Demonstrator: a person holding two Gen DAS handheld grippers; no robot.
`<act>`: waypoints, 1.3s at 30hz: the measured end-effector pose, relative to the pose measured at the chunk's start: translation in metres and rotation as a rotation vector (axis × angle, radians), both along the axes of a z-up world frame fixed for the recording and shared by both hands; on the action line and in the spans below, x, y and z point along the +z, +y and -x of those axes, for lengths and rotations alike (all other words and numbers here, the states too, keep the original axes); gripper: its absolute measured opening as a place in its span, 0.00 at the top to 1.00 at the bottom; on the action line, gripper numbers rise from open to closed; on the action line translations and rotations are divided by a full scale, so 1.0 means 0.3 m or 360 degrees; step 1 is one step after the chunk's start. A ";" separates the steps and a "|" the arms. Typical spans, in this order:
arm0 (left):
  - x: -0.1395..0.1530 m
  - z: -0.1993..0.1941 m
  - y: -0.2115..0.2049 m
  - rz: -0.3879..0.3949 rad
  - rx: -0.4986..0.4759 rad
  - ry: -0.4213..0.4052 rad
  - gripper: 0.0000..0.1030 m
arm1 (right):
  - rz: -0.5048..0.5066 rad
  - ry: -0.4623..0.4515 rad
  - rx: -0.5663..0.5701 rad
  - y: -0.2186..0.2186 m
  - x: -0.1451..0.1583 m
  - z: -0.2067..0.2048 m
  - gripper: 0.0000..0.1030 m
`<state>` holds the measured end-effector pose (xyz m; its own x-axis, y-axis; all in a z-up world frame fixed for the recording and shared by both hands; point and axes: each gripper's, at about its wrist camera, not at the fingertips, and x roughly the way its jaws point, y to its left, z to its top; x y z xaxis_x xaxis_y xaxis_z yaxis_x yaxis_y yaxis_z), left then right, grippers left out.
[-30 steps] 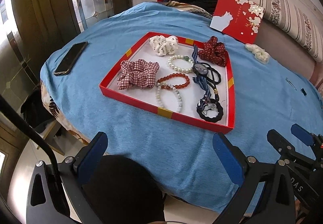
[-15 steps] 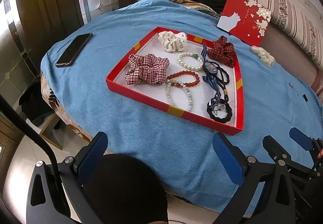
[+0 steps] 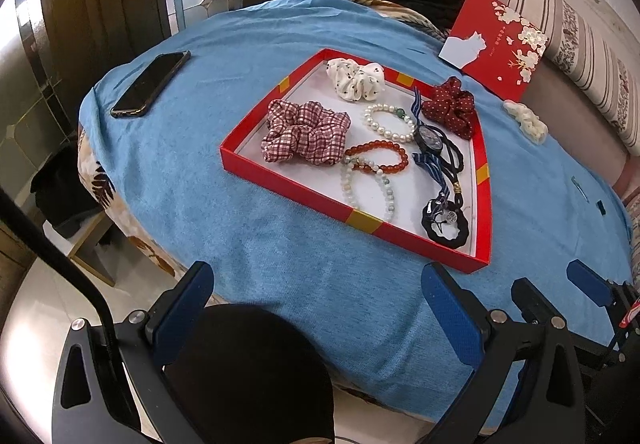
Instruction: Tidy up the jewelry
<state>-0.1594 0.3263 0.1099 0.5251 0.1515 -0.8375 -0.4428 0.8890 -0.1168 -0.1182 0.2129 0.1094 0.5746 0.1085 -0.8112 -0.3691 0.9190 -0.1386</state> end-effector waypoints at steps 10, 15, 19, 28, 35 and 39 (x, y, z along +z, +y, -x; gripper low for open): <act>-0.016 0.003 0.019 -0.0040 0.0038 0.0043 0.00 | 0.0017 0.0001 0.0004 0.006 -0.008 0.000 0.23; -0.021 0.005 0.029 -0.0033 0.0057 0.0048 0.00 | 0.0011 0.0006 0.0001 0.008 -0.012 0.002 0.23; -0.026 0.004 0.032 -0.0026 0.0063 0.0053 0.00 | 0.0007 0.0006 0.0002 0.006 -0.014 0.003 0.23; -0.030 -0.002 0.027 -0.0041 0.0055 0.0071 0.00 | 0.0001 0.0005 0.0010 0.010 -0.016 0.005 0.22; 0.002 0.004 0.069 -0.0064 0.0110 0.0041 0.00 | -0.0031 0.0017 -0.0009 -0.010 -0.016 -0.003 0.22; 0.026 0.013 0.092 -0.0068 0.0153 0.0038 0.00 | -0.0072 0.0032 -0.0016 -0.034 -0.020 -0.005 0.22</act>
